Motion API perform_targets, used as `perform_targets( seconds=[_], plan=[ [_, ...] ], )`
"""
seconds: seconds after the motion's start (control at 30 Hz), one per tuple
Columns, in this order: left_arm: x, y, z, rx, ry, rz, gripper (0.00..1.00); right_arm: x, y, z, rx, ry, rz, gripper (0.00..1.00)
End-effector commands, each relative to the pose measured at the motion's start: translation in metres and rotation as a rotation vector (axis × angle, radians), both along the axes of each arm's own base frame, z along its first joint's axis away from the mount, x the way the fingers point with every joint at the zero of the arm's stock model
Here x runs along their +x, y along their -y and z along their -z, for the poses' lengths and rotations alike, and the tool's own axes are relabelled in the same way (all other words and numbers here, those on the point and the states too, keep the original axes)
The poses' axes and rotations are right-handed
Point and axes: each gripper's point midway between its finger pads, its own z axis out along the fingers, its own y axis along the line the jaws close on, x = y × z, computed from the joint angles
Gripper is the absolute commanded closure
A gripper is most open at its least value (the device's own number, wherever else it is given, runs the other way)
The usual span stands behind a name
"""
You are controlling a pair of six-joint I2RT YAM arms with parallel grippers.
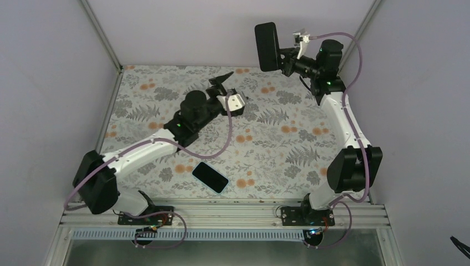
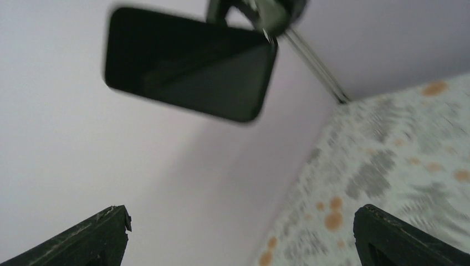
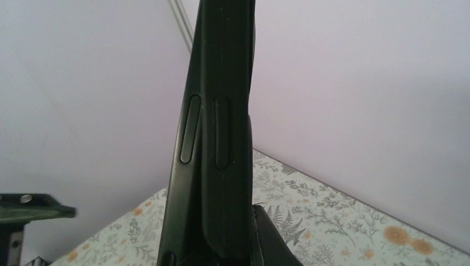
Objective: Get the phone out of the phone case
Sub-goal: Remove the phone case from the phone.
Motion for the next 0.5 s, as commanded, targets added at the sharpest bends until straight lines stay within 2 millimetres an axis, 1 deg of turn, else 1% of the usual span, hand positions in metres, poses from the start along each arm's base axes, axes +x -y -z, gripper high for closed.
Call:
perform_targets(
  seconds=[0.0,0.13,0.27,0.4,0.47],
  plan=[
    [0.002,0.016,-0.076,-0.251,0.213,-0.097,0.0,0.007,0.0,-0.017,0.077,0.015,0.013,0.97],
    [0.007,0.053,-0.067,-0.251,0.2,-0.088,0.0,0.011,0.0,-0.013,0.093,-0.004,0.013,0.97],
    [0.017,0.078,-0.058,-0.254,0.193,-0.126,0.0,0.012,-0.002,-0.012,0.105,-0.019,-0.002,0.97],
    [0.026,0.086,-0.053,-0.264,0.219,-0.178,0.0,0.01,-0.002,-0.012,0.109,-0.024,-0.008,0.97],
    [0.031,0.084,-0.055,-0.28,0.236,-0.209,0.0,0.008,-0.003,-0.011,0.108,-0.025,-0.015,0.97]
  ],
)
